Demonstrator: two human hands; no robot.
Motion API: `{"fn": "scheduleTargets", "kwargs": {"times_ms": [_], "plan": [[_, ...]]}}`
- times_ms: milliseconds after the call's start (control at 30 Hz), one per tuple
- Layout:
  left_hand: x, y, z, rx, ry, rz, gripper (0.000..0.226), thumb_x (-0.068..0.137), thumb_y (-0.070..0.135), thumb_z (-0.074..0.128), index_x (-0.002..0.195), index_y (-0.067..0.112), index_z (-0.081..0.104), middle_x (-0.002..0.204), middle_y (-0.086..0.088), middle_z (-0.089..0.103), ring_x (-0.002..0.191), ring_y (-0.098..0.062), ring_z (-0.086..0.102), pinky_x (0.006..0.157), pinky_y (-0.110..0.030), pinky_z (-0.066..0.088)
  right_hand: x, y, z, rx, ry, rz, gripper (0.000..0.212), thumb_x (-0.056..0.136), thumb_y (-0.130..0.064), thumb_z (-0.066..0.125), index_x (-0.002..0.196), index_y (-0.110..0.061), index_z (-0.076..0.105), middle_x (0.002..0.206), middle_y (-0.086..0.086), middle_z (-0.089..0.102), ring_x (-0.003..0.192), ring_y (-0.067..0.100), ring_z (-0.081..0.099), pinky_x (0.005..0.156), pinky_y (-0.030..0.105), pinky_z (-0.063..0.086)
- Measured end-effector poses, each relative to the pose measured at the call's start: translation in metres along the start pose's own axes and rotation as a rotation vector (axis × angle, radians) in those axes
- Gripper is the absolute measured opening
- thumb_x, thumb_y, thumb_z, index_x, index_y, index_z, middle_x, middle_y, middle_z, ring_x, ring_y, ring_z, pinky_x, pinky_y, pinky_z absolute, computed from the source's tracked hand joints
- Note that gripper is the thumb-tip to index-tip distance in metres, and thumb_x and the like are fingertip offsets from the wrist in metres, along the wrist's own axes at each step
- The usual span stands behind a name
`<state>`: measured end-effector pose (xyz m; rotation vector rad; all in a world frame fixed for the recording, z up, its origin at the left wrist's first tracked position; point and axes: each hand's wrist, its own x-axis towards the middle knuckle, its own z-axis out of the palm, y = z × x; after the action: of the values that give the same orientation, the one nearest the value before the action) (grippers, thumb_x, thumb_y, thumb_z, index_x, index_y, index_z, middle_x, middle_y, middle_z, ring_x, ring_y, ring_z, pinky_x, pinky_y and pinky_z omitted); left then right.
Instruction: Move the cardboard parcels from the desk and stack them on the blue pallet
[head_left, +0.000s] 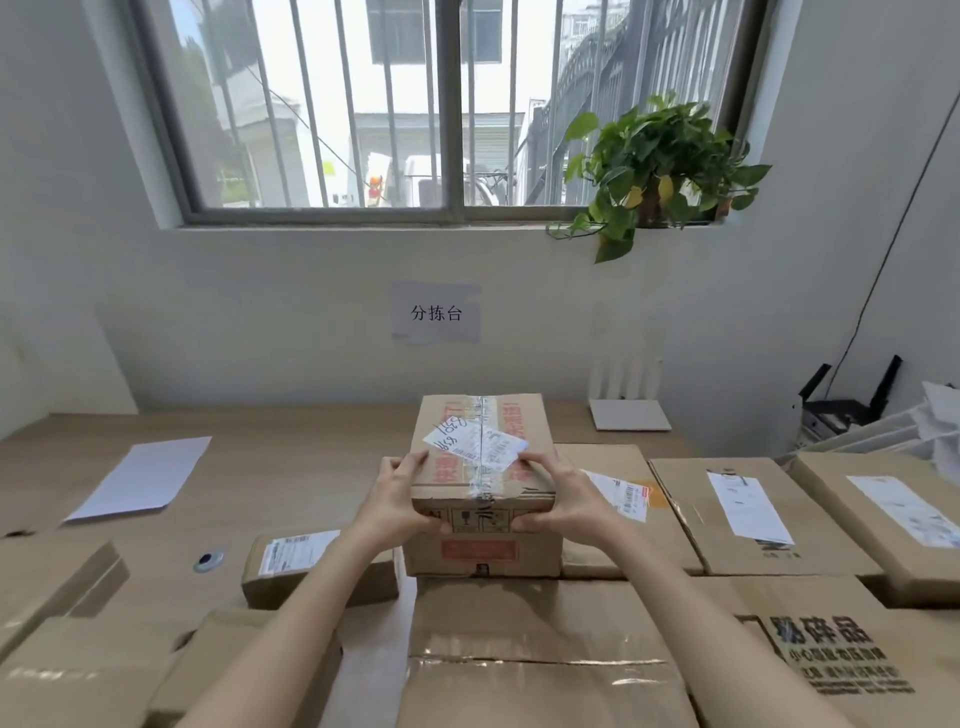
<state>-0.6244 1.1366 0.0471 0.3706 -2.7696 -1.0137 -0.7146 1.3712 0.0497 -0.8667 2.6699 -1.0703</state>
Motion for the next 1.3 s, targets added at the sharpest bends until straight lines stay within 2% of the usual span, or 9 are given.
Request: {"fn": "scheduleTargets", "kwargs": {"times_ms": [333, 500, 633, 667, 800, 900, 1000, 1167, 1300], "plan": [[0.003, 0.001, 0.004, 0.026, -0.026, -0.037, 0.114, 0.058, 0.028, 0.090, 0.149, 0.028, 0.022, 0.129, -0.001, 0.029, 0.119, -0.022, 0.042, 0.100, -0.041, 0.045, 0.007, 0.009, 0.001, -0.009, -0.047, -0.005, 0.093, 0.065, -0.038, 0.086, 0.141, -0.039, 0.032, 0.154, 0.003, 0.020, 0.137, 0.020, 0.033, 0.111, 0.041, 0.033], [0.000, 0.002, 0.004, 0.016, -0.046, -0.071, 0.116, 0.060, 0.028, 0.090, 0.151, 0.027, 0.019, 0.137, -0.003, 0.025, 0.126, -0.023, 0.039, 0.106, -0.039, 0.041, 0.003, 0.008, 0.001, -0.116, -0.115, 0.043, 0.090, 0.067, -0.060, 0.075, 0.139, -0.049, 0.023, 0.159, -0.001, 0.005, 0.141, 0.018, 0.030, 0.106, 0.042, 0.038], [-0.003, 0.009, -0.006, 0.056, -0.030, -0.085, 0.116, 0.061, 0.037, 0.088, 0.151, 0.024, 0.015, 0.142, -0.004, 0.020, 0.134, -0.027, 0.025, 0.112, -0.043, 0.031, 0.006, -0.008, -0.012, -0.061, -0.158, 0.084, 0.080, 0.075, -0.077, 0.053, 0.141, -0.037, 0.032, 0.162, 0.003, 0.000, 0.149, 0.012, -0.007, 0.114, 0.043, 0.021], [-0.005, 0.011, -0.012, 0.059, -0.012, -0.080, 0.115, 0.063, 0.039, 0.087, 0.151, 0.024, 0.015, 0.143, -0.005, 0.020, 0.135, -0.027, 0.022, 0.112, -0.043, 0.029, 0.008, -0.014, -0.017, -0.068, -0.148, 0.091, 0.079, 0.078, -0.078, 0.047, 0.141, -0.032, 0.033, 0.162, 0.004, -0.001, 0.148, 0.011, -0.009, 0.114, 0.042, 0.021], [-0.016, 0.016, -0.047, 0.061, 0.092, -0.073, 0.093, 0.079, 0.042, 0.074, 0.151, 0.020, 0.019, 0.150, -0.008, 0.022, 0.142, -0.027, 0.017, 0.113, -0.043, 0.024, 0.022, -0.042, -0.025, -0.120, -0.036, 0.034, 0.092, 0.079, -0.081, 0.034, 0.150, -0.022, 0.025, 0.161, 0.003, 0.012, 0.149, 0.014, 0.008, 0.116, 0.043, 0.022], [-0.031, 0.004, -0.081, 0.064, 0.177, -0.087, 0.079, 0.087, 0.040, 0.065, 0.150, 0.018, 0.023, 0.150, -0.009, 0.025, 0.140, -0.028, 0.021, 0.112, -0.038, 0.023, 0.031, -0.076, -0.011, -0.066, 0.012, -0.040, 0.082, 0.084, -0.075, 0.033, 0.148, -0.025, 0.029, 0.155, 0.000, 0.028, 0.142, 0.018, 0.028, 0.113, 0.045, 0.029], [-0.054, -0.019, -0.121, 0.086, 0.259, -0.120, 0.074, 0.089, 0.037, 0.063, 0.149, 0.018, 0.024, 0.148, -0.010, 0.028, 0.138, -0.029, 0.022, 0.111, -0.038, 0.025, 0.037, -0.121, 0.022, -0.011, -0.020, -0.114, 0.067, 0.093, -0.063, 0.036, 0.147, -0.024, 0.031, 0.153, 0.001, 0.030, 0.139, 0.018, 0.031, 0.109, 0.038, 0.026], [-0.107, -0.086, -0.194, 0.125, 0.345, -0.198, 0.071, 0.090, 0.039, 0.061, 0.148, 0.018, 0.026, 0.146, -0.008, 0.031, 0.136, -0.027, 0.028, 0.106, -0.042, 0.034, 0.045, -0.204, 0.103, 0.012, -0.121, -0.225, 0.067, 0.093, -0.062, 0.036, 0.150, -0.027, 0.025, 0.158, 0.002, 0.020, 0.145, 0.018, 0.022, 0.117, 0.040, 0.021], [-0.162, -0.156, -0.259, 0.141, 0.395, -0.292, 0.069, 0.090, 0.035, 0.063, 0.147, 0.017, 0.028, 0.144, -0.009, 0.033, 0.134, -0.027, 0.030, 0.105, -0.038, 0.032, 0.045, -0.283, 0.183, 0.068, -0.206, -0.304, 0.066, 0.093, -0.062, 0.037, 0.149, -0.027, 0.027, 0.157, 0.000, 0.023, 0.142, 0.018, 0.027, 0.112, 0.036, 0.024]]}}
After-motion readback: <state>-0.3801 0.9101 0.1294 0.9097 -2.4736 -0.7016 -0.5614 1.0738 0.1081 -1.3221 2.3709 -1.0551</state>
